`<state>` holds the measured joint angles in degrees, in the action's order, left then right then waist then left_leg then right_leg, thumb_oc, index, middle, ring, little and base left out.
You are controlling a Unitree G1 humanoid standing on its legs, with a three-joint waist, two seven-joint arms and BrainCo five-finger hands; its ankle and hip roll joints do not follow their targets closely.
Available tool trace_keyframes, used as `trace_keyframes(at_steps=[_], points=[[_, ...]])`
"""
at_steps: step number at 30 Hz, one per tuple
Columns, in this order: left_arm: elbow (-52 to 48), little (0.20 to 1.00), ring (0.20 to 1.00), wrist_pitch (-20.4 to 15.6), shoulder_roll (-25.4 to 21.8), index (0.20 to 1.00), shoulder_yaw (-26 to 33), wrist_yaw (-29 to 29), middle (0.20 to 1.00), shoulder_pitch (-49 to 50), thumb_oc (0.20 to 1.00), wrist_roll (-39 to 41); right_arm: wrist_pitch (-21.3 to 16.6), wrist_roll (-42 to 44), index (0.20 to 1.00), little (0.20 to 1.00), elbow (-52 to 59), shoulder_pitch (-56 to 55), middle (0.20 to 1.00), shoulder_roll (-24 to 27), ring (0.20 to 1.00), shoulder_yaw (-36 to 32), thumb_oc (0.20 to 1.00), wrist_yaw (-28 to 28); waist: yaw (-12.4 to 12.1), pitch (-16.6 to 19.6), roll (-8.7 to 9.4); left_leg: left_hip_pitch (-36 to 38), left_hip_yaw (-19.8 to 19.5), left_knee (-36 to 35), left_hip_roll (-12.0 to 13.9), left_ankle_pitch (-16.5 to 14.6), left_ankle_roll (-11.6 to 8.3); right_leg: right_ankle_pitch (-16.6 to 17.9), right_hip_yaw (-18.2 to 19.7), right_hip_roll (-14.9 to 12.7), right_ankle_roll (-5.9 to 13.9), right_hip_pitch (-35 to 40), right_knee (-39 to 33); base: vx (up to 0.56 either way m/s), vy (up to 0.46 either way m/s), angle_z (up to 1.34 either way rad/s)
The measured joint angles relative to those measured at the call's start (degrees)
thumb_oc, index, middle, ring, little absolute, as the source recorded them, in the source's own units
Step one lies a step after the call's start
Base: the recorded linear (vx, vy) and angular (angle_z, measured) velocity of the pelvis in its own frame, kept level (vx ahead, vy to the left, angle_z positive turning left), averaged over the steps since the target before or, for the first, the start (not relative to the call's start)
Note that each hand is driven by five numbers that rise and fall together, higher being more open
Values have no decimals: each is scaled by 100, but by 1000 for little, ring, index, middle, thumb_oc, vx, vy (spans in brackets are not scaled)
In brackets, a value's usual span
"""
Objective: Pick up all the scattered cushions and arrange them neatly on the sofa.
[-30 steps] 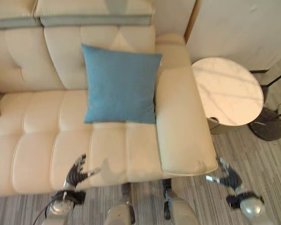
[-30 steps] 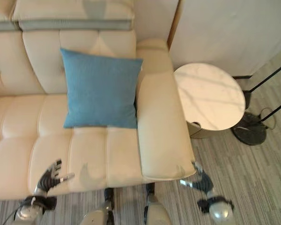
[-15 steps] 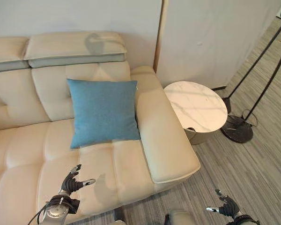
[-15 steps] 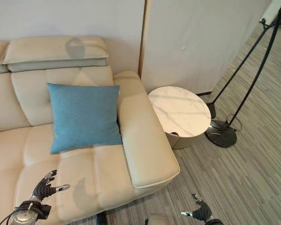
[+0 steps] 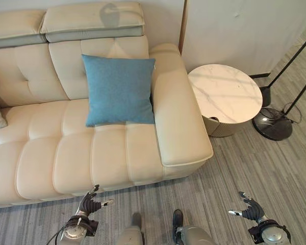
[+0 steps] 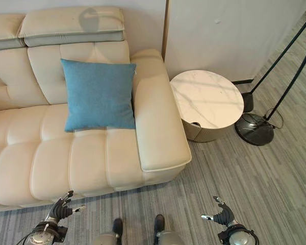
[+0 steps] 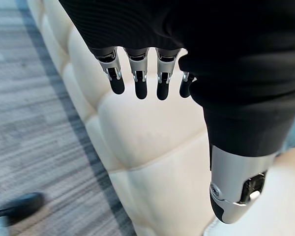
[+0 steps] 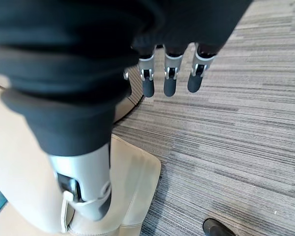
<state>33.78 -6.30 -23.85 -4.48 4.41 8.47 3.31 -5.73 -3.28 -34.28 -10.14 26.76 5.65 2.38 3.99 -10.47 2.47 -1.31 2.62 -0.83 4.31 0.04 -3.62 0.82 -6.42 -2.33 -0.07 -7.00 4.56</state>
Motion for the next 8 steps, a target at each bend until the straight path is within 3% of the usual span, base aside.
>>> trace_keyframes(at_steps=[1,4,8], points=[[12,1000,1000,4,-11,1000,8,9,1000,-55,1000,-1,4,2,1000,1000,-65,39,1000,-136,1000,12,1000,-2,-4,15,49,134,18,-255,-32,96,167,86,16,-24,124,-4,-43,12,64,9],[4,1000,1000,12,-19,1000,0,7,1000,-17,1000,-3,-6,3,1000,1000,-160,37,1000,-335,1000,33,1000,-10,1,155,100,157,45,-329,-231,155,263,293,28,-216,378,177,-426,11,80,5],[0,1000,1000,50,-45,1000,16,8,1000,183,1000,-12,5,4,1000,1000,-183,11,1000,-377,1000,44,1000,-16,-24,326,7,240,136,-376,-363,198,324,573,138,-313,476,383,-841,5,28,-9]])
